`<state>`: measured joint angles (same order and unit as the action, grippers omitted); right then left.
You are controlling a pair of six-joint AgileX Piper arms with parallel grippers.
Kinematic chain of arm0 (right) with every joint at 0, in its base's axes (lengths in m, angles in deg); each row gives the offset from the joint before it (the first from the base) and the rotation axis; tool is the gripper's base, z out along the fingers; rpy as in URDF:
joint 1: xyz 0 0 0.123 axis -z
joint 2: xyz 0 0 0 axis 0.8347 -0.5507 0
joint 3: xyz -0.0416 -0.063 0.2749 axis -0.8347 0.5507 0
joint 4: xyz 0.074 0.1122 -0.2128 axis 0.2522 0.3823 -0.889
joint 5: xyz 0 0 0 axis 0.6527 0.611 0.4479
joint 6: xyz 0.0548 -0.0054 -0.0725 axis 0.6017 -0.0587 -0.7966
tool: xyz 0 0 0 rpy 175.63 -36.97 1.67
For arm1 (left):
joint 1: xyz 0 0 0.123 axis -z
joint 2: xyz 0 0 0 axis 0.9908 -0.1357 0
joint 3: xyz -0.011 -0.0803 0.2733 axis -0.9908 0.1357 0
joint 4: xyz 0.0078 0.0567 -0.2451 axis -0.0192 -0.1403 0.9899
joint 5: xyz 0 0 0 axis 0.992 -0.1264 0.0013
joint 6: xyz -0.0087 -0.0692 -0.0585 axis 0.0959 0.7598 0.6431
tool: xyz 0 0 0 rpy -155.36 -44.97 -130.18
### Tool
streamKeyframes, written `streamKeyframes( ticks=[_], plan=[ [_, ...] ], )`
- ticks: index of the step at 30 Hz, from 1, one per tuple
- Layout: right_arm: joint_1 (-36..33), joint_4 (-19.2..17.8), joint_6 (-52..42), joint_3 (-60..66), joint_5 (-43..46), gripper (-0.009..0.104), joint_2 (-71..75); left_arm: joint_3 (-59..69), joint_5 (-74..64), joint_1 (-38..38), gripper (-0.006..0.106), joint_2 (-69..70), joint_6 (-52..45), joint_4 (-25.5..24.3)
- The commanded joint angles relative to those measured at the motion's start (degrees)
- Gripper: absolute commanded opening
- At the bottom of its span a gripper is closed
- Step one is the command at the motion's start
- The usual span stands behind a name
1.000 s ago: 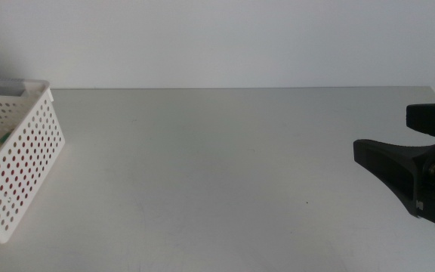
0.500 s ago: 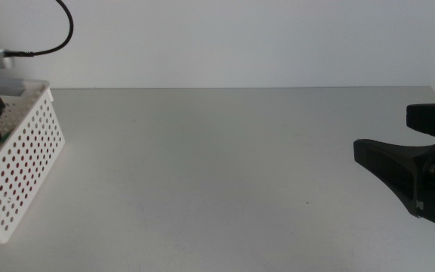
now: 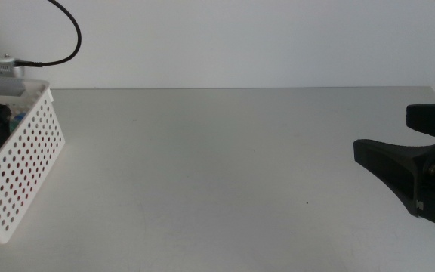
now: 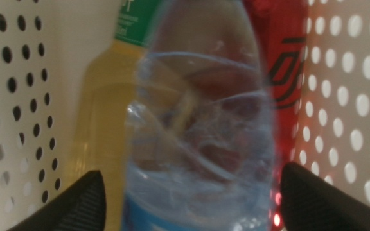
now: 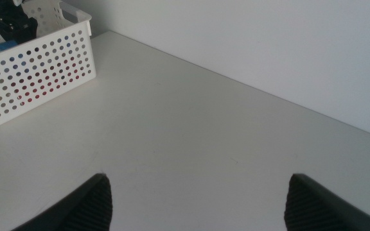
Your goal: Use arms to grab the bottles and put them into the dustbin to the left of the table.
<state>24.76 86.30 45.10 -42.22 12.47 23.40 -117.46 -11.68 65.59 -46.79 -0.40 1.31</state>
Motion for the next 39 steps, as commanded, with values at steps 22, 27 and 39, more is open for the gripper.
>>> streamKeyframes(
  ticks=[22, 27, 39],
  plan=[
    [-0.29, -0.12, -0.70, -2.18, 3.82, 0.075, 0.37, -0.44, -5.69, 2.95, 0.083, 23.84, 3.79, 6.72],
    [-0.29, -0.12, -0.70, -2.18, 3.82, 0.075, 0.37, -0.44, -5.64, 2.95, 0.092, 30.91, -1.29, 10.88],
    [-0.29, -0.12, -0.70, -2.18, 3.82, 0.075, 0.37, 12.08, 14.10, 17.29, 0.094, 46.97, -2.65, 10.43]
  ],
)
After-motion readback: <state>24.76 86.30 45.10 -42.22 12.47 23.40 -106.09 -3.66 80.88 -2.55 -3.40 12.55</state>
